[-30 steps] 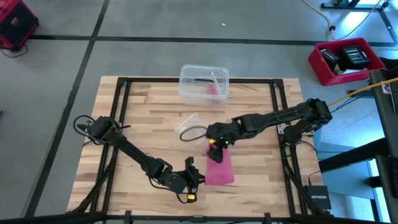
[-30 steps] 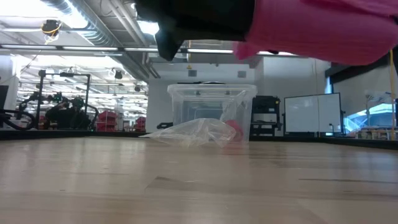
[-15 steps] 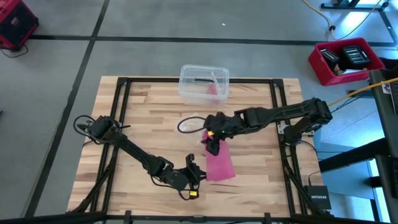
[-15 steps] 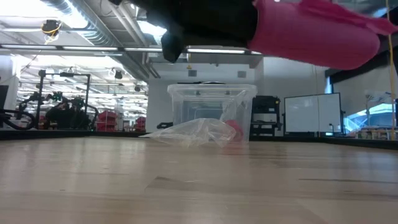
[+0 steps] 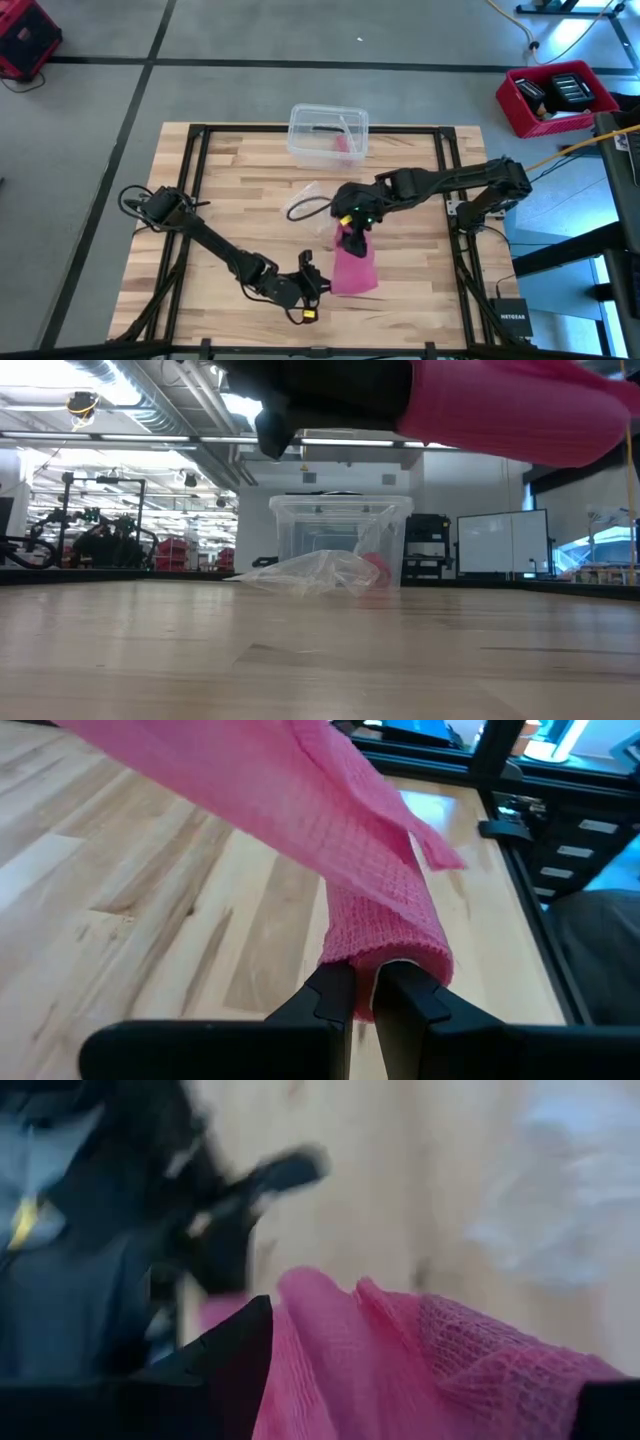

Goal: Roll bandage
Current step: Roll the pink bandage

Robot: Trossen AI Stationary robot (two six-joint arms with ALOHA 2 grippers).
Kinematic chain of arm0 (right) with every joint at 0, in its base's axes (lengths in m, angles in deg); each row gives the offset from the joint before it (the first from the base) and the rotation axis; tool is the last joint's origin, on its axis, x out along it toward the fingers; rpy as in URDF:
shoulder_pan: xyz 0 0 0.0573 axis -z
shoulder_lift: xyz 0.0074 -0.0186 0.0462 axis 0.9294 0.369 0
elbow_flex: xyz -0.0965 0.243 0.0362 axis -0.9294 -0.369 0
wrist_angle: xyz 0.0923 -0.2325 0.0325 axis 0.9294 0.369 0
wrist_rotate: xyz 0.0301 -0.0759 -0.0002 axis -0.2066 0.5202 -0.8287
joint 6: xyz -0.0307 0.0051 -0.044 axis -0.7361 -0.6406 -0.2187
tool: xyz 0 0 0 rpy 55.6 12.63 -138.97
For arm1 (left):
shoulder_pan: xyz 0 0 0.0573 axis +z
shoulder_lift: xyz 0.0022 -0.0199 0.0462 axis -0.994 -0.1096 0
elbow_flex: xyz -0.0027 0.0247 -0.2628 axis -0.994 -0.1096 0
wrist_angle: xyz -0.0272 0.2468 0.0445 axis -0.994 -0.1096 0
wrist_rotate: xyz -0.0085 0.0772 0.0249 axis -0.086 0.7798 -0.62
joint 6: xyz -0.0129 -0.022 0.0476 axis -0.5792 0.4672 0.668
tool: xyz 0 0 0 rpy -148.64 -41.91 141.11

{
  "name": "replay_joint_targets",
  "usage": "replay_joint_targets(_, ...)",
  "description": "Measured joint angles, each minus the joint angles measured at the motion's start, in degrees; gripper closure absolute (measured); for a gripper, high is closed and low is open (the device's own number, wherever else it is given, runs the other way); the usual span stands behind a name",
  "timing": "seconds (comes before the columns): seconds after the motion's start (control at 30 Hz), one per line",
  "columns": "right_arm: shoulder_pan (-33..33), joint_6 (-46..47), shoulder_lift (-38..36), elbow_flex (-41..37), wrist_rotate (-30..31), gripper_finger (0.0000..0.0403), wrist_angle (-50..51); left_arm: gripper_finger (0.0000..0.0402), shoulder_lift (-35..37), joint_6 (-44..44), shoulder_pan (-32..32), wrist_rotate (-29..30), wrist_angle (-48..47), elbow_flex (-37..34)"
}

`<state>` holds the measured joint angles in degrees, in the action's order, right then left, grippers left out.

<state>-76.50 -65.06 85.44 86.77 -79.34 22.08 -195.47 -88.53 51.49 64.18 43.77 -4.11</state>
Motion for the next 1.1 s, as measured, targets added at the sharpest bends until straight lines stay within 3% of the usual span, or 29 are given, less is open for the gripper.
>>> replay_joint_targets(0.07, -0.07, -1.20, 0.35, -0.03, 0.15, 0.0148, -0.01, 0.0380, 0.00, 0.10, -0.07, -0.04, -0.01, -0.01)
replay_joint_targets(0.23, -0.04, -1.35, 0.46, -0.01, 15.41, 0.0148, 0.33, 0.0380, 0.00, 0.00, 0.09, 0.37, 0.06, -0.01)
replay_joint_targets(0.27, -0.01, -1.42, 0.68, -0.01, 13.75, 0.0148, 0.59, 0.0380, 0.00, -0.01, 0.12, 0.41, 0.06, -0.01)
replay_joint_targets(0.37, -0.01, -6.41, 1.23, -0.02, 0.46, 0.0148, 0.42, 0.0380, 0.00, 0.02, -0.06, -0.13, -0.01, -0.03)
replay_joint_targets(0.4, -0.16, -8.36, 1.36, -0.01, 0.26, 0.0148, -0.31, 0.0380, 0.00, 0.02, -0.10, -0.26, -0.01, -0.03)
replay_joint_targets(0.5, -1.37, -9.13, 1.46, -0.01, 13.06, 0.0148, 2.66, 0.0380, 0.00, 0.00, -0.07, -0.40, 0.04, -0.03)
replay_joint_targets(0.53, -1.63, -10.27, 1.46, -0.01, 14.29, 0.0148, 4.88, 0.0380, 0.00, 0.00, -0.01, -0.35, 0.01, -0.03)
replay_joint_targets(0.7, -2.34, -13.54, 1.10, 0.42, 6.72, 0.0148, 8.78, 0.0380, 0.00, 0.46, -0.07, -0.62, 0.00, -0.03)
replay_joint_targets(0.93, -6.56, -16.70, -1.05, 3.53, 15.80, 0.0148, 2.22, 0.0380, 0.00, 0.91, 0.12, -0.30, 0.09, -0.03)
replay_joint_targets(1.1, -7.68, -15.60, -0.76, 3.94, 13.94, 0.0148, 1.89, 0.0380, 0.00, 1.75, -0.05, -0.40, 0.14, -0.03)
